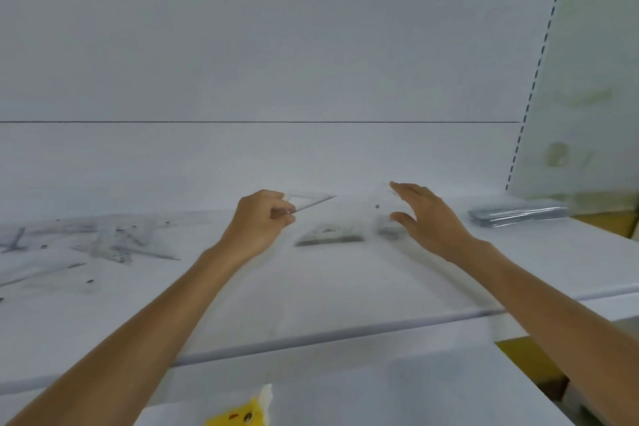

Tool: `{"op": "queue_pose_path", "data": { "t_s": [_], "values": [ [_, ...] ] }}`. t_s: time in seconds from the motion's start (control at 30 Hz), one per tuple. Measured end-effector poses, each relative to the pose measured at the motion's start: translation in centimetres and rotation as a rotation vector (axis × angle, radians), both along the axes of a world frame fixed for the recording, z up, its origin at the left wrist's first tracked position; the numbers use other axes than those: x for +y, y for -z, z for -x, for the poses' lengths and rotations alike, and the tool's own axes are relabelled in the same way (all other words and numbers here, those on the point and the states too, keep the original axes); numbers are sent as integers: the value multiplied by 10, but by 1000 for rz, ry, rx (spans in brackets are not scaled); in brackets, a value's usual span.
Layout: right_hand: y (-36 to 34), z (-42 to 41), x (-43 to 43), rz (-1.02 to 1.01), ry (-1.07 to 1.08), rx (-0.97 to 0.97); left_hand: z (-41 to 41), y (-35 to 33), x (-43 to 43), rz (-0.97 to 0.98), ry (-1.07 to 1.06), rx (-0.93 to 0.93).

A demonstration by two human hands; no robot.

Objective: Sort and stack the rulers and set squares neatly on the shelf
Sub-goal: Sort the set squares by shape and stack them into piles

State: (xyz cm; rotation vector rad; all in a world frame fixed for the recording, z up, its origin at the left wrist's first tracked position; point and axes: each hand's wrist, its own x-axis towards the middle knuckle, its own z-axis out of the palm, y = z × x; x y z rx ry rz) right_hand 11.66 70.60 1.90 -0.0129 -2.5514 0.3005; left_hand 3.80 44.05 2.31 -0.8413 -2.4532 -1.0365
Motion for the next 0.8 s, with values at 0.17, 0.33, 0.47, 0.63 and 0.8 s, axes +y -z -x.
{"op": "queue_pose_path", "data": {
  "t_s": [0.17, 0.33, 0.47, 0.63, 0.8],
  "values": [
    [13, 3, 59, 53, -41, -51, -15, 4, 49, -57, 17, -13],
    [17, 15, 83, 80, -120, -151, -19, 10, 63, -62, -10, -30],
    [9, 23, 81, 116, -187, -172, -18, 12, 64, -89, -50, -10],
    [16, 31, 71, 29, -235, -398, -13, 13, 60, -89, -69, -26],
    [24, 29, 71, -17, -229, -376, -9, 14, 56, -77, -61, -34]
  ]
}}
